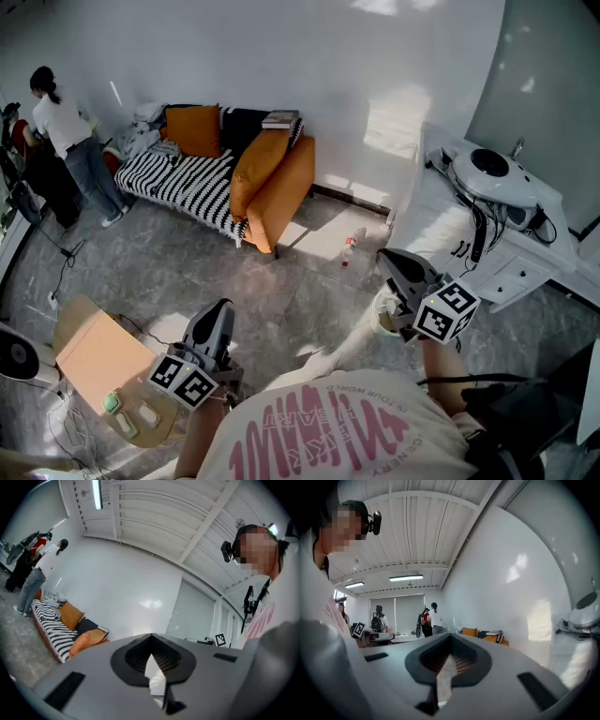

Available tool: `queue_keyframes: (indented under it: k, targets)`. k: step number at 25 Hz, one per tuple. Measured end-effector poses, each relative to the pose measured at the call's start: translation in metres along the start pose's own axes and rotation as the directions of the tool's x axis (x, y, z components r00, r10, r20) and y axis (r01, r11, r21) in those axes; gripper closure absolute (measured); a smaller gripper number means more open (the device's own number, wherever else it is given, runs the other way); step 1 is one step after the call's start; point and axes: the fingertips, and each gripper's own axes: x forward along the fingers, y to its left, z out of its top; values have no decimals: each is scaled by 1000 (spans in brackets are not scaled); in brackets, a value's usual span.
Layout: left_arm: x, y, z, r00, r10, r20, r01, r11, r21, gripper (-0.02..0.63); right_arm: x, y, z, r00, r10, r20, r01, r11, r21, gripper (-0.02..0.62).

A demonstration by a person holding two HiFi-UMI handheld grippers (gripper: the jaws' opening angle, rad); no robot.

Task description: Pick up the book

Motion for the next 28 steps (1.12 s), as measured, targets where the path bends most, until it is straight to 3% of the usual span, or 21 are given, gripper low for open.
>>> queue_keyframes:
  k: [18, 28]
  targets:
    - [-26, 12, 16, 1000, 2, 12, -2, 1000, 1, 600, 7, 27, 5, 999, 15, 42, -15, 1000, 7, 588]
    - [-48, 37, 8, 1000, 29, 9, -29, 1000, -5, 600, 24, 44, -21, 1000, 0, 7, 0, 1000, 2, 588]
